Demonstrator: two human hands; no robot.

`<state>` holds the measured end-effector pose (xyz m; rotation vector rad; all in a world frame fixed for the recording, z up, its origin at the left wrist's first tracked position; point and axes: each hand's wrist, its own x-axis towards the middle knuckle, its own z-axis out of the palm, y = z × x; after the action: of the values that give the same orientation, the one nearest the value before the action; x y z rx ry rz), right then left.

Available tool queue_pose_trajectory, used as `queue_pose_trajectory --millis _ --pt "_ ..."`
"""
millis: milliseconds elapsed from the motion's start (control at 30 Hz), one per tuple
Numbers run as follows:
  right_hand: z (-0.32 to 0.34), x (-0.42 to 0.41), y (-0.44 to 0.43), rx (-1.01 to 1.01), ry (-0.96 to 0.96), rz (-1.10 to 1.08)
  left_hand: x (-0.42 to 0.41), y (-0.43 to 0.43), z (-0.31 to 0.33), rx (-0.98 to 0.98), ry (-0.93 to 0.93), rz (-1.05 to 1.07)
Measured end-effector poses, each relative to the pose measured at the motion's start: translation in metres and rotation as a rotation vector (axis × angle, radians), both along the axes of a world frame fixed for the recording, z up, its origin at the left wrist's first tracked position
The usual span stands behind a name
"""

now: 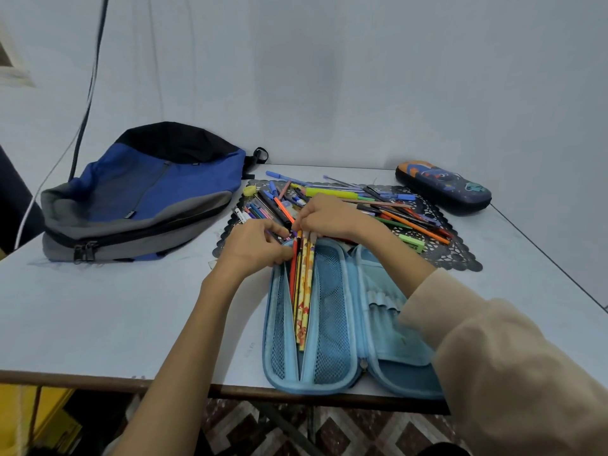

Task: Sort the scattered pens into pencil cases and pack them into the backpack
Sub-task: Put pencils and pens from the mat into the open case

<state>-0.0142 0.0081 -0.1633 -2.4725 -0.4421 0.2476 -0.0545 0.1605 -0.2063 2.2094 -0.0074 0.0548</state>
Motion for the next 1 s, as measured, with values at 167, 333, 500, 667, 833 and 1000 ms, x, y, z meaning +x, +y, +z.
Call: queue_pose_trajectory --millis 167,333,500,667,833,1000 --pt "-0.005 -0.007 0.008 -0.135 -0.072 0.029 0.001 -0.002 -0.002 0.011 -0.024 0.018" --pt "-0.008 -0.012 0.006 -0.182 -0.121 0.055 0.001 -0.002 -0.003 0.005 -0.023 0.027" --pt "-0.007 -0.018 0.003 -0.148 -0.108 0.103 0.002 -0.001 -0.005 -0.012 -0.035 0.047" --pt "-0.002 -0.016 -0.012 -0.011 -0.077 0.053 0.001 -0.001 -0.007 -0.008 -0.053 0.053" --pt "-0.01 -0.019 -0.015 0.088 0.032 0.065 0.001 -0.003 -0.007 0.004 -0.068 0.053" --pt "-0.01 -0.02 -0.012 0.082 0.017 0.057 -0.002 -0.007 -0.005 0.007 -0.112 0.073"
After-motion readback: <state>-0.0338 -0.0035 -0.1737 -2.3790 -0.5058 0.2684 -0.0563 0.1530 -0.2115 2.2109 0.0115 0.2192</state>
